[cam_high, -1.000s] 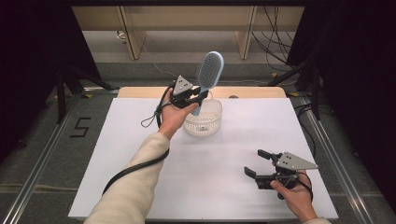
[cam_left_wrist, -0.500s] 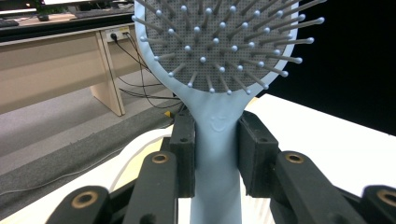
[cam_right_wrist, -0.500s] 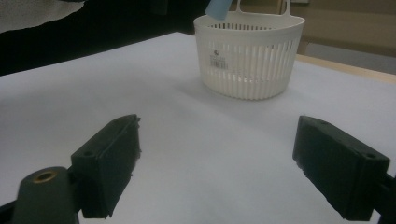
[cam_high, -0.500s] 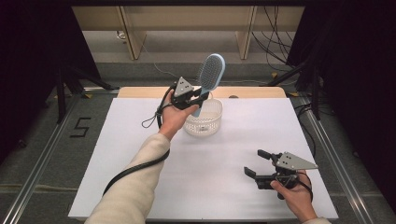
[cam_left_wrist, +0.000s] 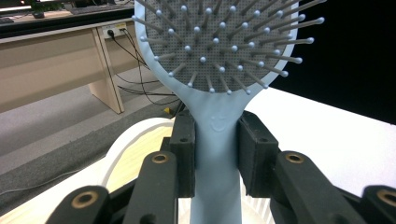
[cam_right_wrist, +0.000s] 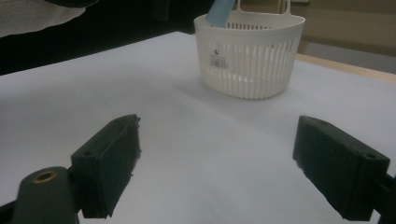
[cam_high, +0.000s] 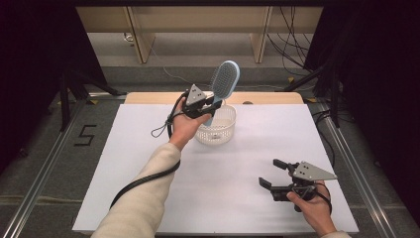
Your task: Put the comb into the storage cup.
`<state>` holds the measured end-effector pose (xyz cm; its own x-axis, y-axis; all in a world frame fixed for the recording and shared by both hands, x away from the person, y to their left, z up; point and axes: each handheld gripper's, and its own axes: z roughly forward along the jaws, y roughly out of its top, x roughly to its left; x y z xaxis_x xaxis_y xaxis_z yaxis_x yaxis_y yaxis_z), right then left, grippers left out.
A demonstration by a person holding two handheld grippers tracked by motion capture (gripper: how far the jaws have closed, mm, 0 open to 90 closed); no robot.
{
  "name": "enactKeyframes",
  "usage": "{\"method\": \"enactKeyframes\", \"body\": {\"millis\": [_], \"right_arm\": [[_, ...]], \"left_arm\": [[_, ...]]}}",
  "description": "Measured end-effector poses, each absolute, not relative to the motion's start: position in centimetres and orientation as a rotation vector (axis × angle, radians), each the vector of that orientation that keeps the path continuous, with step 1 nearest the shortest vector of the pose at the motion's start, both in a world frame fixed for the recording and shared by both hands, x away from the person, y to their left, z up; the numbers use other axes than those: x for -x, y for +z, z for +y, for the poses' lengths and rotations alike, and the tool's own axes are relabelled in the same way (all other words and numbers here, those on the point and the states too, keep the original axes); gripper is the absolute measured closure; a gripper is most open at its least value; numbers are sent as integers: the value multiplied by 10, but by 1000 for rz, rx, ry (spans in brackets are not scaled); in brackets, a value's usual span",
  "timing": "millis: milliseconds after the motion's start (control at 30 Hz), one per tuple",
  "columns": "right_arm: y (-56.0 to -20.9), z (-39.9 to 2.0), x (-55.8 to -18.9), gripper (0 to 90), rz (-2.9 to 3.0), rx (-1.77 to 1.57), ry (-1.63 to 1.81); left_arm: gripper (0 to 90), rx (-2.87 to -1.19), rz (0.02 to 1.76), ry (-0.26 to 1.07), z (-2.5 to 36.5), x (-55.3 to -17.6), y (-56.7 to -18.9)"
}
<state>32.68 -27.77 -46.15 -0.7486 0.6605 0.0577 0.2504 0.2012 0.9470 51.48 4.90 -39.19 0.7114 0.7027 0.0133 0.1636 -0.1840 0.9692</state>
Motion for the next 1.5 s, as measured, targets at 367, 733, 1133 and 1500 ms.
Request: {"method": "enactKeyframes", "body": {"millis": [367, 733, 1133, 1500], "right_arm": [[-462, -278, -327, 156, 2125, -851, 1559], [-462, -278, -327, 155, 2125, -851, 1561], [-462, -278, -327, 156, 2127, -856, 1559], [-462, -277, -327, 156, 2127, -852, 1558]], "left_arm": [[697, -1729, 689, 559, 48, -514, -396], [697, -1728, 688, 563, 48, -516, -400], [697, -1730, 691, 561, 49, -517, -405], [697, -1742, 685, 569, 48, -519, -408]]}}
